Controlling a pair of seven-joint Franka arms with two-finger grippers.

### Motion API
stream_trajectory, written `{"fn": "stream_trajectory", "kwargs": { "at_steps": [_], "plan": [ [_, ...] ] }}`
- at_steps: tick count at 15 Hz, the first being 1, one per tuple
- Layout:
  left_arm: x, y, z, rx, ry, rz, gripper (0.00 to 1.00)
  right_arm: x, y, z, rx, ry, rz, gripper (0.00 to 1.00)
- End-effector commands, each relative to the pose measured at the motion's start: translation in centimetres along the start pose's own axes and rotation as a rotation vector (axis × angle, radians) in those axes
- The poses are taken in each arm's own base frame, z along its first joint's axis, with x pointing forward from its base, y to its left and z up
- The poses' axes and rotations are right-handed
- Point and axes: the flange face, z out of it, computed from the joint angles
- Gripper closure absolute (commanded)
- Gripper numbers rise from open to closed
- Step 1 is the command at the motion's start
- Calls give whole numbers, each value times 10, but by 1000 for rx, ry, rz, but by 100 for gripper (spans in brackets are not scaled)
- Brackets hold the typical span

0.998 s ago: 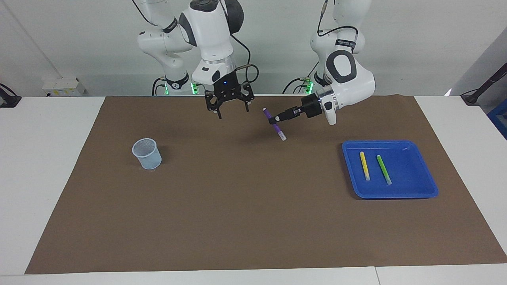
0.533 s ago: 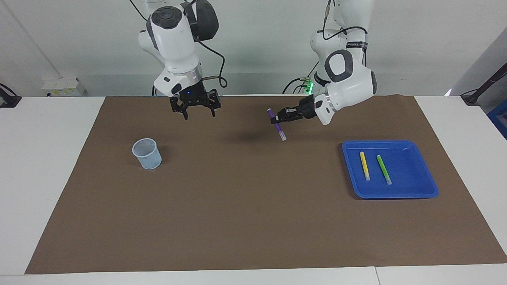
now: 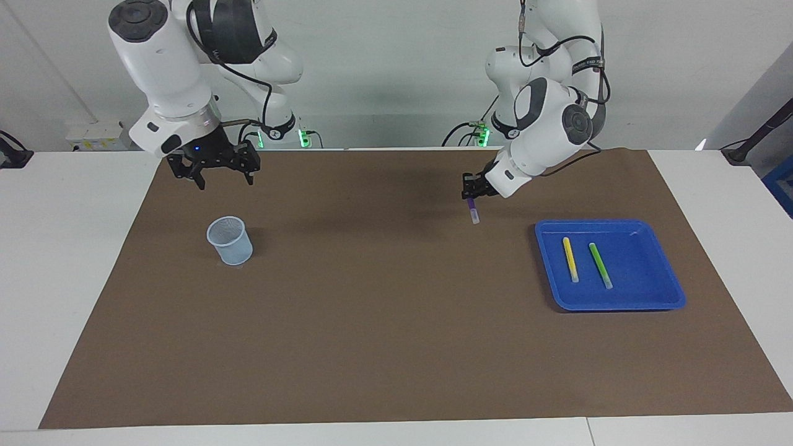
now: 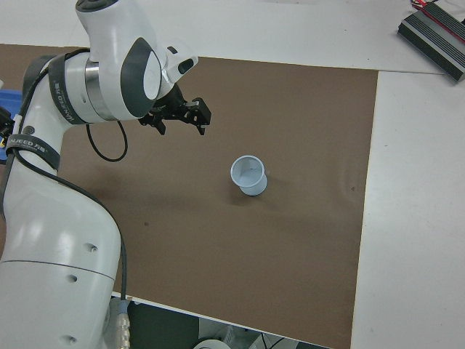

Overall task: Right arm passes pens to left for tray arrangement
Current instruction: 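Carry the purple pen to the tray while the right gripper withdraws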

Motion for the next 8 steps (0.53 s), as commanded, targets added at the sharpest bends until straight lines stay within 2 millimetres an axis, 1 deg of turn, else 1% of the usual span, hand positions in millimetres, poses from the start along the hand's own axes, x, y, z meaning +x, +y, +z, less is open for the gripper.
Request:
{"fn": "stream_trajectory", "kwargs": {
  "at_steps": [1,2,3,4,5,6,8],
  "plan": [
    [8,-37,-13,159,-7,22,100,-10,-9,5,-19,-45,-27,0],
    [9,-44,-18,210,-6,41,100,-22,-10,5,-24,-59,-25,0],
    [11,-55,-26,247,-2,32,100,-34,-11,4,-27,-64,-25,0],
    [15,-73,-35,258,5,4,100,-36,-10,4,-28,-60,-19,0],
    [19,-95,-48,267,25,-31,100,-33,-9,5,-28,-49,-18,0],
    [23,-112,-61,287,43,-53,100,-34,-9,6,-29,-46,-16,0],
    [35,-146,-76,342,71,-74,100,-35,-11,9,-29,-46,-13,0]
  ]
}}
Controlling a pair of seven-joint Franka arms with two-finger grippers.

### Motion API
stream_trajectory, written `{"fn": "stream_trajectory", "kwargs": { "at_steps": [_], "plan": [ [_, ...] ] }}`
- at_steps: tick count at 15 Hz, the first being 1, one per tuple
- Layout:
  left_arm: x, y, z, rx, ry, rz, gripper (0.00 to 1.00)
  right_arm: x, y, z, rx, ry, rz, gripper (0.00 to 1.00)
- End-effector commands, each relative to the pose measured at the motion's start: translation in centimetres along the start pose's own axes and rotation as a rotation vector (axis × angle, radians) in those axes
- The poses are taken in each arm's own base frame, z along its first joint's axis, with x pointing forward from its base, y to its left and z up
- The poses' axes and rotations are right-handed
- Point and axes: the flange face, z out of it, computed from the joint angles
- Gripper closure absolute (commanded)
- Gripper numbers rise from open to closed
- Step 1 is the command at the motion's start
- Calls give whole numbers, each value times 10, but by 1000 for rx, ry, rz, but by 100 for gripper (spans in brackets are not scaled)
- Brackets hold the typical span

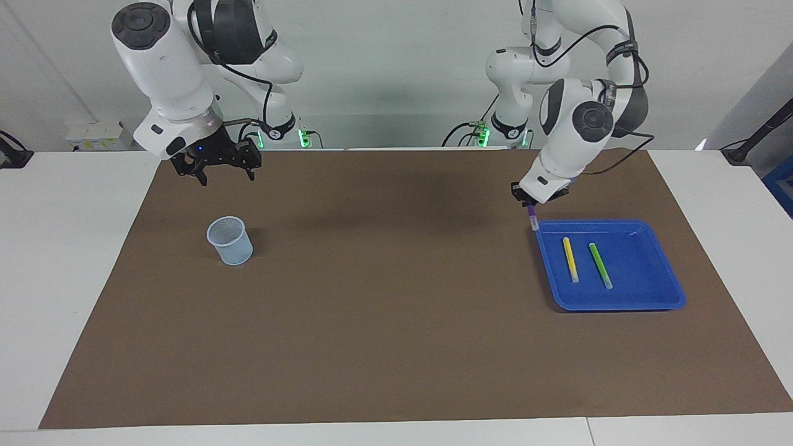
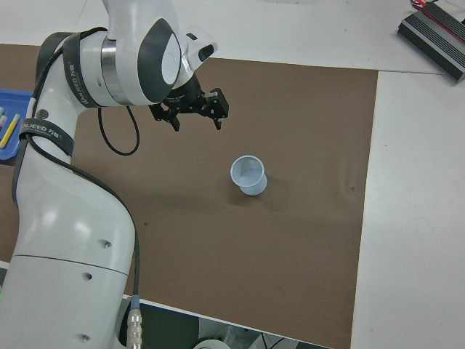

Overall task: Right arm passes pens to left for tray arrangement
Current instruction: 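Lower the purple pen into the tray and open the left gripper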

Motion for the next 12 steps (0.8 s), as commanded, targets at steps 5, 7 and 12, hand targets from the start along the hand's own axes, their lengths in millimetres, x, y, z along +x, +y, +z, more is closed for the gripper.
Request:
{"fn": "stream_trajectory", "kwargs": {
  "at_steps": [5,7,12],
  "plan": [
    [35,-130,-11,74,114,46,100,-6,12,7,-15,13,16,0],
    [39,-164,4,54,130,55,100,-6,13,4,-15,20,20,0],
    [64,-189,55,-29,149,42,100,-8,14,-4,-18,37,27,0]
  ]
}}
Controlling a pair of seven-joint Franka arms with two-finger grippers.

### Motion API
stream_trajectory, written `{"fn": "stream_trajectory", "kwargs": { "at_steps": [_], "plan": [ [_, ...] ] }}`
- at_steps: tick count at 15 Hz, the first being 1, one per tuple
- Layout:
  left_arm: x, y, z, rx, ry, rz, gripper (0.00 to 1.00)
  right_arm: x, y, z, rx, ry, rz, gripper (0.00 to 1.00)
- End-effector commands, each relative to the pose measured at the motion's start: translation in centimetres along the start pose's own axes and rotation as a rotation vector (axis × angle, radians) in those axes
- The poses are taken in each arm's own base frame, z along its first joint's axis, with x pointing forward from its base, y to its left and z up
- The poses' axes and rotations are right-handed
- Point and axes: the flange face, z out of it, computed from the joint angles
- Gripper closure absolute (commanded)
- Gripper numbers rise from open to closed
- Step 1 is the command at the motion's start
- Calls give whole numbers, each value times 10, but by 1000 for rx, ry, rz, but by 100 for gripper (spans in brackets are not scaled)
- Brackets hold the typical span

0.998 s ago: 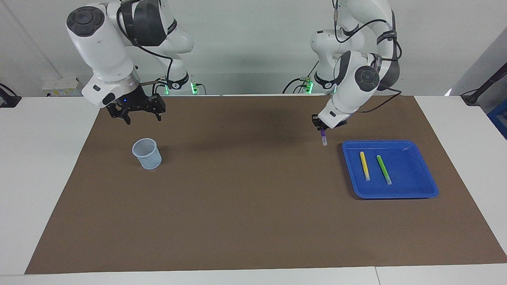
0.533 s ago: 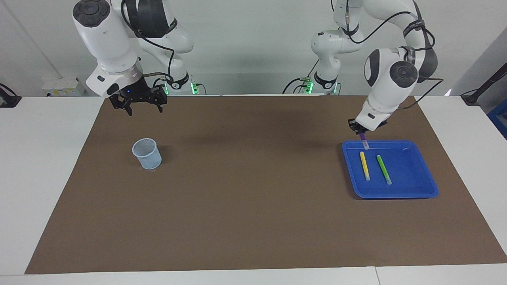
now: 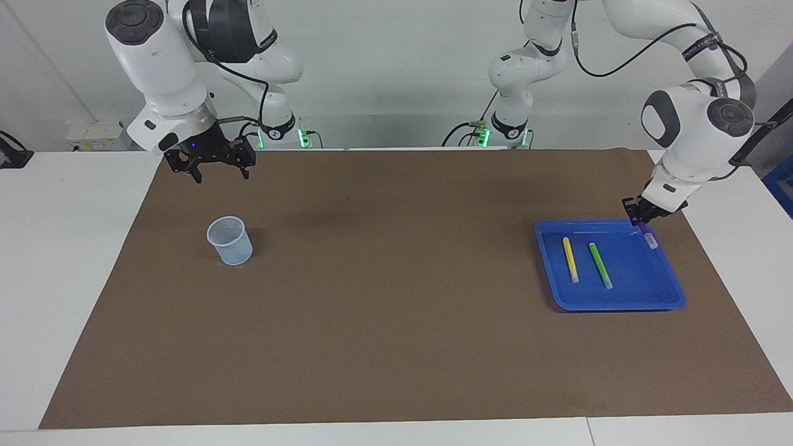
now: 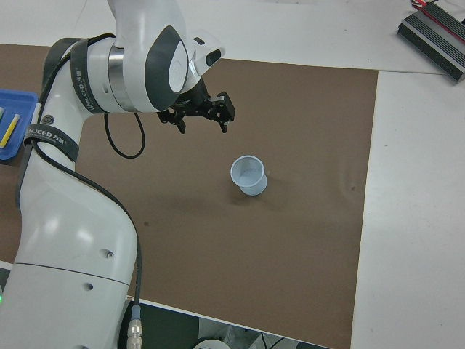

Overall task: Right arm passes pens to left for tray arrangement
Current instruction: 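Lower the purple pen into the tray and open the left gripper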

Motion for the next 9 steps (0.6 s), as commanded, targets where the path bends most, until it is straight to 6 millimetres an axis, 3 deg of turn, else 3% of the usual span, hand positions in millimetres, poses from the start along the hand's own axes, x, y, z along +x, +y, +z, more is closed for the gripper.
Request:
{"fn": "stream_trajectory", "kwargs": {
  "at_steps": [1,5,7,9],
  "plan": [
    [16,-4,36,-42,18,7,100,-6,8,-9,-9,23,20,0],
    [21,-12,77,-73,15,-20,100,-8,63,-38,80,2,131,0],
    [15,-13,95,-90,29,-45,100,-10,65,-42,77,17,138,0],
    [12,-13,103,-93,32,-54,100,-10,65,-32,80,11,140,0]
  ]
}}
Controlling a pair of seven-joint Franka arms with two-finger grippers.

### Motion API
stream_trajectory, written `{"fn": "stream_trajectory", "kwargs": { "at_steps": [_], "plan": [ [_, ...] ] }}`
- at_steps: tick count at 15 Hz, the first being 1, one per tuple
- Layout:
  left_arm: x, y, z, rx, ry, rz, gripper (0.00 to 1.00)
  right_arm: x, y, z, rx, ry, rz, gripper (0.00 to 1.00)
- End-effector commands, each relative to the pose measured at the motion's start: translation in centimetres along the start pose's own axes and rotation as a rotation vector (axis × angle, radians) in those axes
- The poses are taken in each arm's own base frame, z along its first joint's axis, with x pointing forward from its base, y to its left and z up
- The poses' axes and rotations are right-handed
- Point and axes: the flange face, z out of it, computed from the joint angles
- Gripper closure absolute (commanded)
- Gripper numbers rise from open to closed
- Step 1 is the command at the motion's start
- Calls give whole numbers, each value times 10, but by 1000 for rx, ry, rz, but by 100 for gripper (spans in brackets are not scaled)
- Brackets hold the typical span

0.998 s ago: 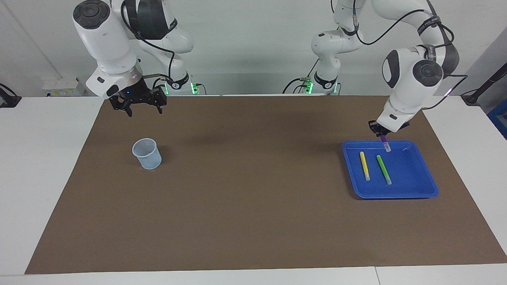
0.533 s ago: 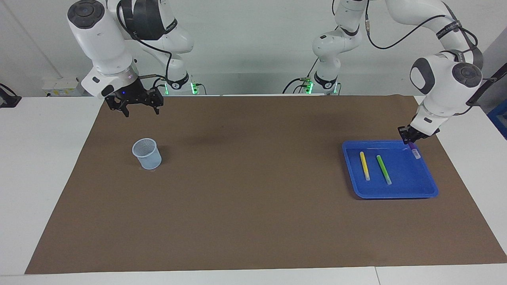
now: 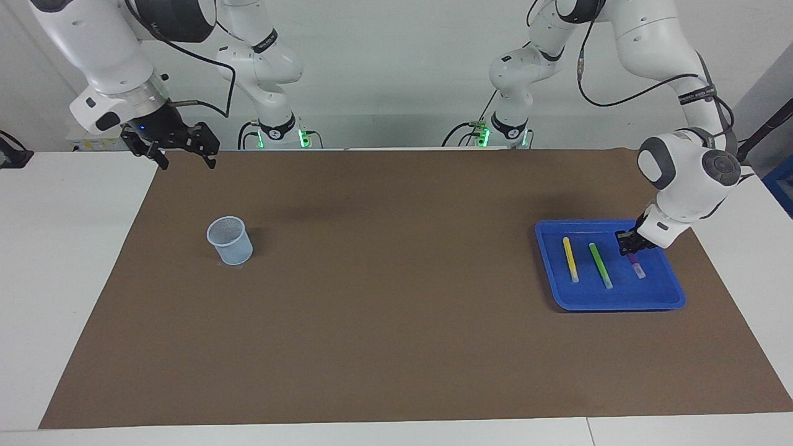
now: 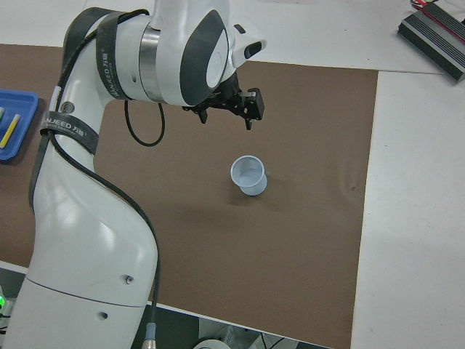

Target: Right arm passes pens to left for tray arrangement

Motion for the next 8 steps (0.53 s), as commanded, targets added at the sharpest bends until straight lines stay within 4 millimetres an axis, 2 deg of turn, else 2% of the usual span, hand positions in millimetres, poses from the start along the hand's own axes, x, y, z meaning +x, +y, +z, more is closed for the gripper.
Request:
{"fn": "stream_trajectory", "kwargs": {
  "at_steps": [1,5,8],
  "plan": [
    [-6,-1,12,-17,26,-23,100,2,-6,8,15,-20,-2,0],
    [-19,-11,47,-19,66,-54,100,0,-7,7,15,-19,-11,0],
    [-27,-6,68,-23,69,-42,100,1,-11,6,9,-2,-12,0]
  ]
}}
